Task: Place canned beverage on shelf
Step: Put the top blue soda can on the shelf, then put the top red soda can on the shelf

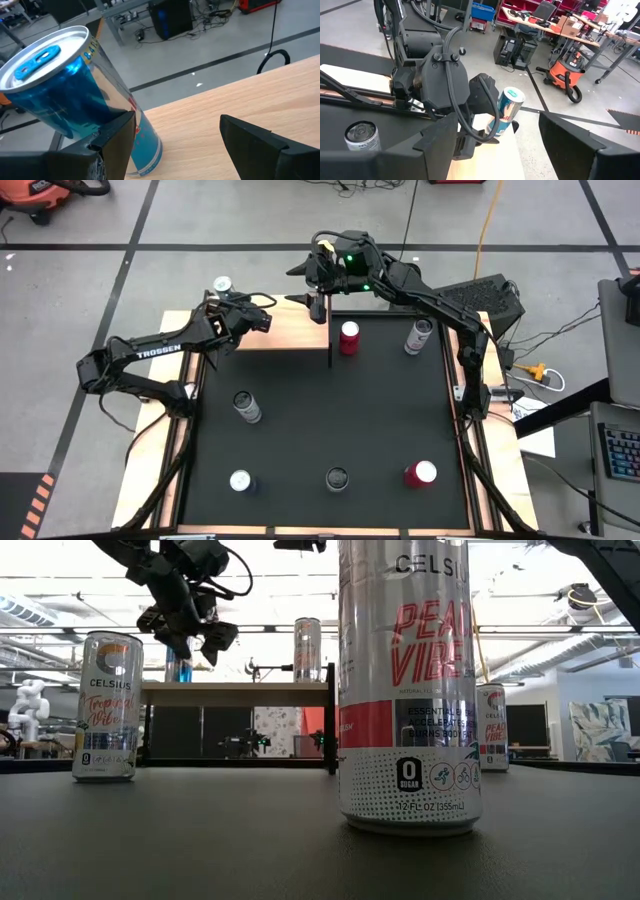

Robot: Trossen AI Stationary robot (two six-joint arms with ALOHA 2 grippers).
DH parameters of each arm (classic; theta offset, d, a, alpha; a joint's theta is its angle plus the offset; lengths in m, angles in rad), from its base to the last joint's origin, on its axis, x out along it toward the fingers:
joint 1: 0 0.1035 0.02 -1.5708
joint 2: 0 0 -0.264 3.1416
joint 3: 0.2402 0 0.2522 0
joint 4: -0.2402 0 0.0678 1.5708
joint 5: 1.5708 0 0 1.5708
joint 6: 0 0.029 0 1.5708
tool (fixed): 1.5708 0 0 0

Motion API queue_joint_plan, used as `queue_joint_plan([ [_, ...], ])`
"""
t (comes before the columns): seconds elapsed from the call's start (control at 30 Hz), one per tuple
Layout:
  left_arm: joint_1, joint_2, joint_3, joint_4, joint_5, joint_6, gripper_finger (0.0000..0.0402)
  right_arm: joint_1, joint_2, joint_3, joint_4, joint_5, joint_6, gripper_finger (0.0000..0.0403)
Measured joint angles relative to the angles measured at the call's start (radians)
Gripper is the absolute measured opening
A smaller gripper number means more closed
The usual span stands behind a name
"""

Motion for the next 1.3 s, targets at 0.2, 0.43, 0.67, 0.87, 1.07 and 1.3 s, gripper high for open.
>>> queue_joint_plan([
  [0.2, 0.001, 0.0, 0.0, -0.031, -0.034, -0.001, 0.0292, 0.0, 0.0, 0.0, -0.016, 0.0, 0.0, 0.0263],
  [0.43, 0.003, -0.033, 0.0, -0.082, -0.043, -0.027, 0.0292, 0.0, 0.0, 0.0, -0.018, 0.0, 0.0, 0.0263],
  [0.67, 0.003, -0.088, 0.0, -0.106, -0.046, -0.026, 0.0292, 0.0, 0.0, 0.0, -0.017, 0.0, 0.0, 0.0263],
  [0.87, -0.007, -0.123, 0.0, -0.079, -0.039, -0.018, 0.0292, 0.0, 0.0, 0.0, -0.015, 0.0, 0.0, 0.0263],
  [1.07, -0.047, -0.164, 0.0, 0.042, 0.07, 0.057, 0.0292, 0.0, 0.0, 0.0, -0.014, 0.0, -0.004, 0.0263],
  [1.3, -0.109, -0.245, 0.0, 0.12, 0.273, 0.121, 0.0292, 0.0, -0.071, -0.002, -0.097, 0.055, -0.027, 0.0263],
])
